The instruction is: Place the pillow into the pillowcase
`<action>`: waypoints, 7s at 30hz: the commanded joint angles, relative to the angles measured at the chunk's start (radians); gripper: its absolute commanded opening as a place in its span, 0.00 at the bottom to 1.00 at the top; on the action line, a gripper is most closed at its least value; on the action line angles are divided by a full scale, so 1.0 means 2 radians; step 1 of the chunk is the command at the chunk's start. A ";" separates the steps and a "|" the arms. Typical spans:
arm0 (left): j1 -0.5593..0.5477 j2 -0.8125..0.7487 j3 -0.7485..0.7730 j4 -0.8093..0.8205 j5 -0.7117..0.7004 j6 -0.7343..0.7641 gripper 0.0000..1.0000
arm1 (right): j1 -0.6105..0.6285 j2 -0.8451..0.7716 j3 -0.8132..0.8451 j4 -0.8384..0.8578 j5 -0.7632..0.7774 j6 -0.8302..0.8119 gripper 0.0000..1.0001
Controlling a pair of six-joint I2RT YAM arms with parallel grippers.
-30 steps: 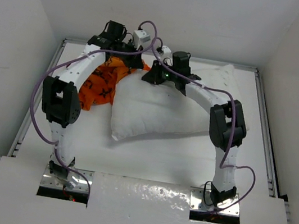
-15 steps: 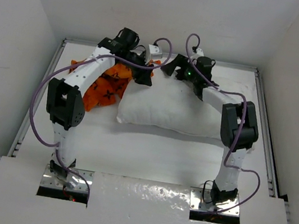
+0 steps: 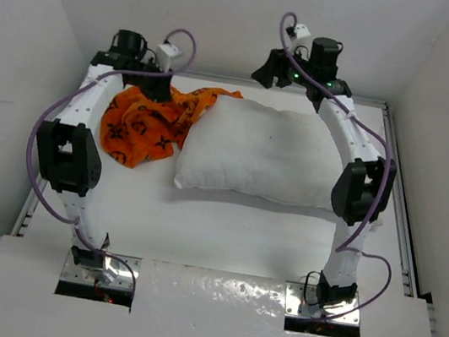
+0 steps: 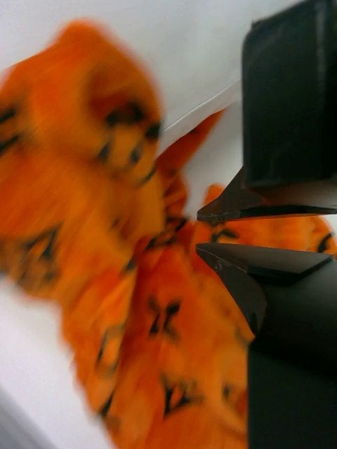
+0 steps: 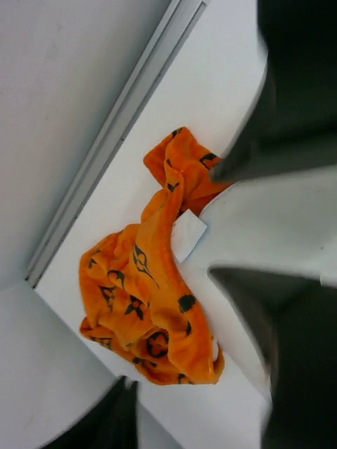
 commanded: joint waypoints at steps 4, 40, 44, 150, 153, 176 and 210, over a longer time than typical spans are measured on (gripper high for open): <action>-0.068 -0.057 -0.128 0.009 -0.093 0.104 0.42 | 0.093 0.007 0.019 -0.109 0.075 -0.148 0.99; -0.084 -0.013 -0.145 0.118 -0.034 0.028 0.00 | 0.120 0.278 0.137 0.160 0.067 -0.039 0.64; -0.078 -0.026 -0.115 0.073 -0.012 0.051 0.00 | 0.119 0.261 0.117 0.152 0.080 -0.048 0.00; -0.158 0.047 0.102 0.075 -0.075 -0.215 0.00 | 0.125 -0.016 -0.295 0.185 0.254 0.083 0.00; -0.175 0.062 0.095 0.033 -0.106 -0.148 0.01 | 0.144 -0.019 -0.308 0.200 0.216 0.067 0.00; -0.147 0.105 0.191 0.217 0.022 -0.283 0.91 | -0.039 0.005 -0.066 0.065 0.098 0.124 0.99; -0.186 0.212 0.269 0.284 -0.159 -0.177 0.00 | 0.073 0.022 -0.157 0.064 -0.011 0.016 0.00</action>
